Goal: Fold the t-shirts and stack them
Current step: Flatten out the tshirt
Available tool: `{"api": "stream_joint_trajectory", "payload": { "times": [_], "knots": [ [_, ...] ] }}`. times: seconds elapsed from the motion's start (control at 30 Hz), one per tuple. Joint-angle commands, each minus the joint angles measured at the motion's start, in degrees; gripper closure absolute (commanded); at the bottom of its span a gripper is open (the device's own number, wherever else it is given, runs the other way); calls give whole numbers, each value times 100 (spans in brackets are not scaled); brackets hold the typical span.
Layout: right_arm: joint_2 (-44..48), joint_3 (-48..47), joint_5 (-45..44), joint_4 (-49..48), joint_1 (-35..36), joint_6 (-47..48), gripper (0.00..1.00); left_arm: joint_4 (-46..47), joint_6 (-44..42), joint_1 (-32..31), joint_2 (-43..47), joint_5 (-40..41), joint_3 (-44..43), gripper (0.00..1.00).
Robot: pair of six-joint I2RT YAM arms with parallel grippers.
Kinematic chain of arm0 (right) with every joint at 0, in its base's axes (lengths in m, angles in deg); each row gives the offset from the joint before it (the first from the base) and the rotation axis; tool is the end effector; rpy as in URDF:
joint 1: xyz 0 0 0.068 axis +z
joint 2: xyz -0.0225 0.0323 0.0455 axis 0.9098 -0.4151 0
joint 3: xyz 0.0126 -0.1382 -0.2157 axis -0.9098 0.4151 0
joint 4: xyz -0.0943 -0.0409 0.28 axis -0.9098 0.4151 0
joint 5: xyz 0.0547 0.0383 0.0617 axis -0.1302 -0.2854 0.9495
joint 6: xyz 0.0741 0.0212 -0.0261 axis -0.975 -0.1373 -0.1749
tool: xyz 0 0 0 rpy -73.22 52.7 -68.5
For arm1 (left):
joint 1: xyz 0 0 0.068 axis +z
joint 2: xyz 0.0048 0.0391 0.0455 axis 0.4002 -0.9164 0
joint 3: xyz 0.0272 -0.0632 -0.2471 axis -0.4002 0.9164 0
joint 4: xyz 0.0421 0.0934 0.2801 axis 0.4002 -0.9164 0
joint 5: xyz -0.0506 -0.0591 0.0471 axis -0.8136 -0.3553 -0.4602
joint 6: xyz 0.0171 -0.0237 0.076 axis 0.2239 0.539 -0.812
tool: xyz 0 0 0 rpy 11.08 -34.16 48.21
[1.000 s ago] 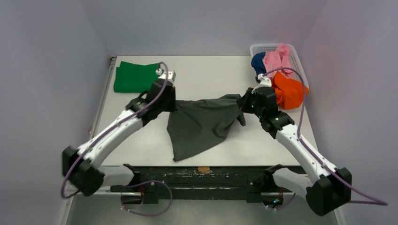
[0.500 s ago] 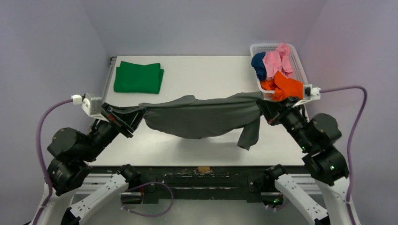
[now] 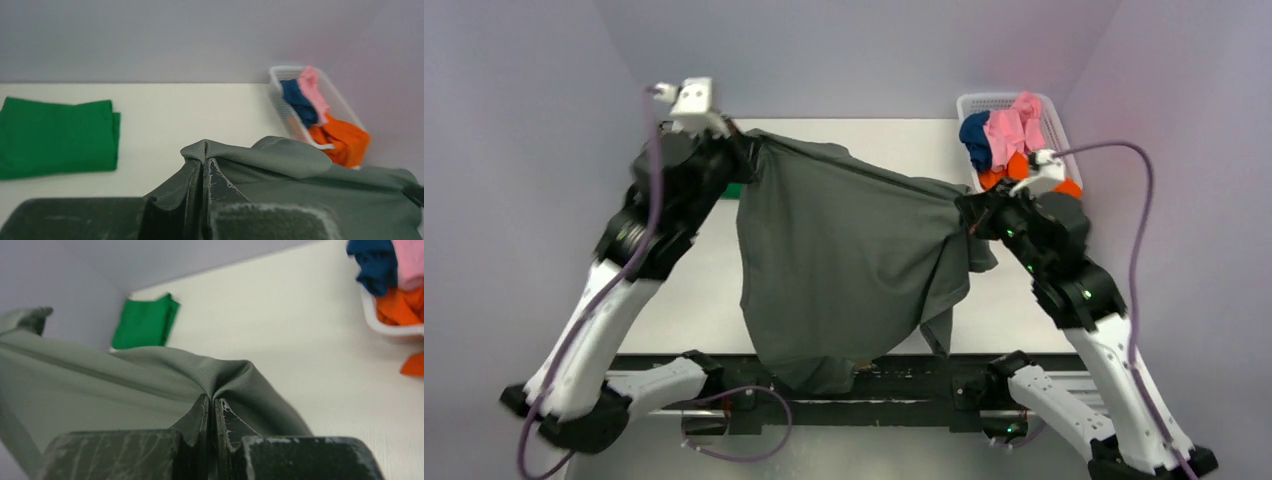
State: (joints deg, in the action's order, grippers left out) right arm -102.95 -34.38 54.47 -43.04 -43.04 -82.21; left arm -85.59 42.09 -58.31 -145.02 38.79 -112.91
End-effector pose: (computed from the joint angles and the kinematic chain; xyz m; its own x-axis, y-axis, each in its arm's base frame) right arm 0.1977 0.0794 0.4345 -0.2821 0.4368 -0.8542 -0.2456 0.8278 0.5044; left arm 0.2029 -0.1185 0.5123 -0.1196 -0.3183 -0.9404 0.3165 0.8856 -0.3399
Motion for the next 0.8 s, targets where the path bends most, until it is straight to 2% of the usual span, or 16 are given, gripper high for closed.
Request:
{"api": "stream_joint_trajectory", "payload": {
  "times": [0.0,0.1,0.13,0.17,0.2,0.27,0.3,0.33,0.37,0.4,0.43,0.5,0.63,0.77],
  "knots": [
    [-1319,692,-1147,-405,-108,-41,99,-270,297,1132,-2370,690,-299,100],
    [-2951,753,-454,-1188,-584,14,96,-328,95,1346,-4217,937,-1149,100],
    [-3545,642,-150,-1517,-746,47,91,-357,-13,1380,-4891,900,-1560,100],
    [-4241,400,80,-1765,-888,88,79,-502,-76,1407,-5537,957,-2075,92],
    [-4908,63,133,-1802,-957,118,65,-1139,-59,1422,-6168,1070,-3076,82],
    [-5936,-778,125,-1439,-1015,210,53,-1986,-5,1424,-7141,1176,-4378,51],
    [-6249,-1108,-8,-1267,-1018,328,43,-2009,-37,1429,-7361,1135,-4605,34],
    [-6441,-1242,-155,-1252,-1014,355,35,-1837,-131,1425,-7376,1080,-4534,7],
    [-6413,-1223,-179,-1365,-1006,348,28,-1572,-206,1424,-7253,1004,-4266,1],
    [-6317,-1115,-225,-1485,-1011,263,16,-1230,-247,1425,-6931,897,-3865,0],
    [-6185,-993,-313,-1587,-1015,245,13,-933,-265,1426,-6679,774,-3473,0],
    [-5899,-732,-378,-1640,-1014,270,12,-618,-159,1424,-6125,455,-2731,0],
    [-5151,11,-344,-1496,-1004,369,11,-706,369,1374,-5009,-64,-1422,0],
    [-4135,1064,50,-1637,-963,256,11,-219,902,1168,-3507,-559,668,0]
  ]
}}
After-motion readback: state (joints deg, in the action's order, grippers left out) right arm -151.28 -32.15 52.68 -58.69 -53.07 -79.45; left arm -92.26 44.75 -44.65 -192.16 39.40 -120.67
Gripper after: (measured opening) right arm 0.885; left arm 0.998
